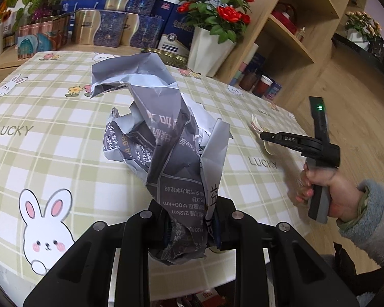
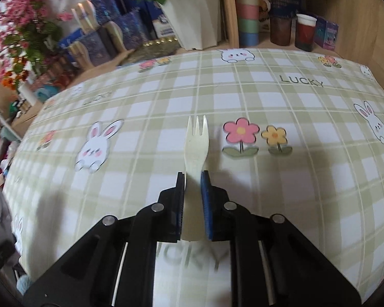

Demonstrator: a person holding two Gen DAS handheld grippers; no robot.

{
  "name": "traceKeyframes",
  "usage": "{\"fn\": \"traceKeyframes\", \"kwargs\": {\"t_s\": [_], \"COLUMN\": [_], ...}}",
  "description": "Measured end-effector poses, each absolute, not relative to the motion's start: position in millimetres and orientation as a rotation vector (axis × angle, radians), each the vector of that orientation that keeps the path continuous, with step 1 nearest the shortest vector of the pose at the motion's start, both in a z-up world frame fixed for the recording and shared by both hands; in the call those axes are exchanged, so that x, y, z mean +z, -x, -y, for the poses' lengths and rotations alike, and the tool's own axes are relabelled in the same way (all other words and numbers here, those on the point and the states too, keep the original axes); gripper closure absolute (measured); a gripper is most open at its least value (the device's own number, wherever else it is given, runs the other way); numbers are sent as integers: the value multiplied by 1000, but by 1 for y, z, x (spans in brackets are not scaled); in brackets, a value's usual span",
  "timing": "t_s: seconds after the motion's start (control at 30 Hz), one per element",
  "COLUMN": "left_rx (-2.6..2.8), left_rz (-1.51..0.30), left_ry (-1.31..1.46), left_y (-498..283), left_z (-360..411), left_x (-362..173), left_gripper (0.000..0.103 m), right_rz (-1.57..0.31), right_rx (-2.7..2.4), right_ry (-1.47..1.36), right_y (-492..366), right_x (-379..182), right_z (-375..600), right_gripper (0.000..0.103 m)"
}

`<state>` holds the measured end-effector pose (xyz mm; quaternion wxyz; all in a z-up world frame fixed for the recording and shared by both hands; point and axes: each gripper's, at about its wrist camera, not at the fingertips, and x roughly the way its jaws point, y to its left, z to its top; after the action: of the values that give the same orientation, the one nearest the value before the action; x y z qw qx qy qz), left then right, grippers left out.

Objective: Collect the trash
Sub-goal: 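Carry the fork and paper over the bin and release both into it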

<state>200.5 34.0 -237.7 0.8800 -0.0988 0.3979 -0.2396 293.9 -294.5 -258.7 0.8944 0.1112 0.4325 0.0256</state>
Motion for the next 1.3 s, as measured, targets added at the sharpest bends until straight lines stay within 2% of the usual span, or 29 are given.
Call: {"fn": "traceKeyframes", "kwargs": {"t_s": [0.57, 1.0, 1.3], "left_rx": [-551, -546, -543], "left_rz": [-885, -866, -865], "left_ry": [148, 138, 152], "left_y": [-119, -56, -39], "left_z": [-16, -23, -31], "left_x": [-222, -210, -211], "left_gripper": [79, 79, 79], "right_rz": [-838, -990, -1207], "right_rx": [307, 494, 458], "right_ry": [-254, -253, -363], "right_y": [-126, -31, -32], "right_x": [-219, -244, -291], "right_z": [263, 212, 193], "right_gripper": [87, 87, 86]}}
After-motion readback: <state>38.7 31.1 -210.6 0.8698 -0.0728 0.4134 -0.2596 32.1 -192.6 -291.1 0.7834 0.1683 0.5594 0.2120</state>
